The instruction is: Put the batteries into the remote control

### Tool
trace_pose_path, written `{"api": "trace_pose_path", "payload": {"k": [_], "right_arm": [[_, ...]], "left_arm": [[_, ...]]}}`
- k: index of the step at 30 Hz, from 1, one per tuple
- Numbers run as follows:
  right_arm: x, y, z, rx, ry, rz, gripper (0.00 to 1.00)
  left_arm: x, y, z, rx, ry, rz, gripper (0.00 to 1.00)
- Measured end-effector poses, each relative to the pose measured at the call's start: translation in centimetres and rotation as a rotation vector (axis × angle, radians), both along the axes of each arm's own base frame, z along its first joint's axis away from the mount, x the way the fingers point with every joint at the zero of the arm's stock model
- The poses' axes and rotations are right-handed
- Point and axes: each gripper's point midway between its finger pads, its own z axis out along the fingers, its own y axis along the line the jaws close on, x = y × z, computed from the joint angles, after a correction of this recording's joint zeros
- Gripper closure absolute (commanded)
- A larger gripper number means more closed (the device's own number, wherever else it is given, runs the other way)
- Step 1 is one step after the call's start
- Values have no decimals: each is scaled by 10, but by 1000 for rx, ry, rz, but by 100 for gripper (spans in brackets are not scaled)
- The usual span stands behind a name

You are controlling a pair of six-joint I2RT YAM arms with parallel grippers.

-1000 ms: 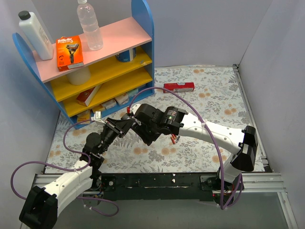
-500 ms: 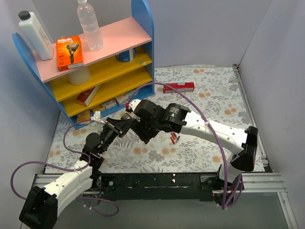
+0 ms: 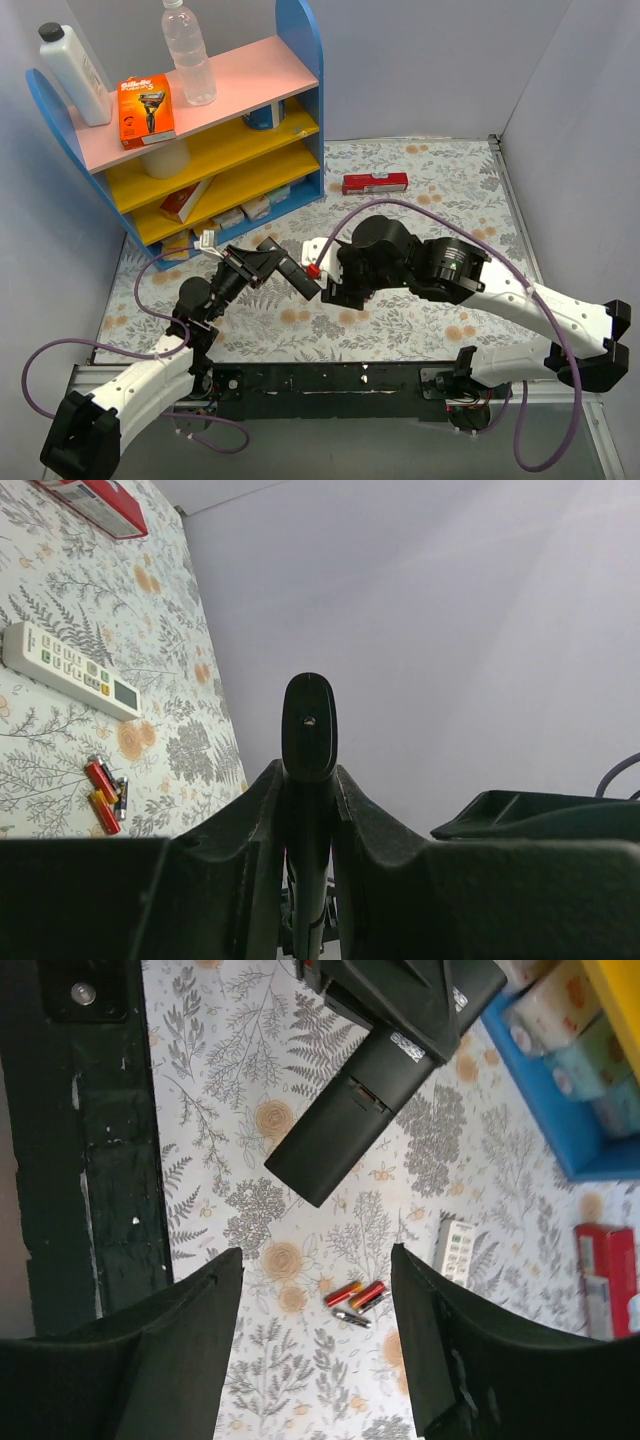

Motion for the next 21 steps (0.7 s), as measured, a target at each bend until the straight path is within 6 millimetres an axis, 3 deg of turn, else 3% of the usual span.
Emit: {"api": "trace_pose_path", "payload": {"k": [5,15,21], "right_arm": [[-10,8,9,25,-111,199,32],[-11,30,-24,-93,-191,368,32],[-17,35,-28,-110,-210,420,32]], "left_arm": [[-3,-5,11,-3,-18,-36,100],[-7,-14,17,10,-15,-98,100],[-9,-17,16,18,-6,-122,100]]}}
